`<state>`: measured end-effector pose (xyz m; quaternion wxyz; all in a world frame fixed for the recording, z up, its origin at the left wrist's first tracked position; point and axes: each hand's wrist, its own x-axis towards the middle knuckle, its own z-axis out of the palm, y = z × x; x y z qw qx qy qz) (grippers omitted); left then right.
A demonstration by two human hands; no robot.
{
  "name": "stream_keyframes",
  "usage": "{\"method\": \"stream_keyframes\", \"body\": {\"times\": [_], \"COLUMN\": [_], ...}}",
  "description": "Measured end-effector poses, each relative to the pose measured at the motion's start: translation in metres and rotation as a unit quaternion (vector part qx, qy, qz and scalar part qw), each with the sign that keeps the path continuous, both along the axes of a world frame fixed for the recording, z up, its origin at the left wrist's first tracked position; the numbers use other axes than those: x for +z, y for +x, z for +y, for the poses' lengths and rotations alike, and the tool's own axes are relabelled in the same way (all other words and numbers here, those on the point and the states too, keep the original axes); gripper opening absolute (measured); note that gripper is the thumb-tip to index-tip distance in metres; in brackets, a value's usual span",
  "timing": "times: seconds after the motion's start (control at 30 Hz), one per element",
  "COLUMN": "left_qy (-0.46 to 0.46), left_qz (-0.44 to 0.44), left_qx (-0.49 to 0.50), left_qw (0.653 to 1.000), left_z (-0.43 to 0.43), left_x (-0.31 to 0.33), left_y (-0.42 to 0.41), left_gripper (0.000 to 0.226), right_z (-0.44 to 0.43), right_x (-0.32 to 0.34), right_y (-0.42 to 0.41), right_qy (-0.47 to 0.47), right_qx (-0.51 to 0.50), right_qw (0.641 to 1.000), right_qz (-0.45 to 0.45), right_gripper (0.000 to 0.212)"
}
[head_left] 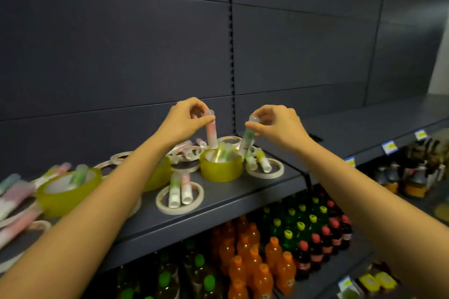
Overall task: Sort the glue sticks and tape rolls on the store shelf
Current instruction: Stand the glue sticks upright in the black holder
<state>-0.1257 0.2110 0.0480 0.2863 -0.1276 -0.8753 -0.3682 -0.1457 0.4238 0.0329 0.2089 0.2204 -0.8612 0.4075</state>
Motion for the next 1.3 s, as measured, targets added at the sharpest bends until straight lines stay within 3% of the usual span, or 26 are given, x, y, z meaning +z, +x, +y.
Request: {"method": "stream_keyframes", "body": {"times": [0.27,0.57,0.77,1.3], "left_qy": [-0.011,-0.01,-0.04,-0.079], "left_qz": [-0.007,-0.035,-0.038,-0.059], "left_qx": [-0.02,0.018,0.038,0.088], "left_qw": [1.0,0.999,0.998,0.991], "left_z": [0.117,0.185,0.202,0.202], "left_x": [-0.016,-0.023,-0.03,-0.036], "left_y": [-0.036,-0.087,-0.135,-0.255], "left_gripper": [0.02,0.023,0.023,0.024], "right_z": [0.125,0.195,0.205,0.17], "right_x": [-0.006,-0.015,-0.025,-0.028], "right_y": [-0.03,-0.076,-0.128,-0.271], "right_qy": [0.031,0.06,0.054,0.09], "right_qx": [-0.046,-0.041,-0.032,0.007], "right_qw": [0.998,0.997,0.997,0.995], "right_qz": [0.0,0.018,0.032,0.031], "right_gripper": [0.013,0.011,0.025,0.024]}}
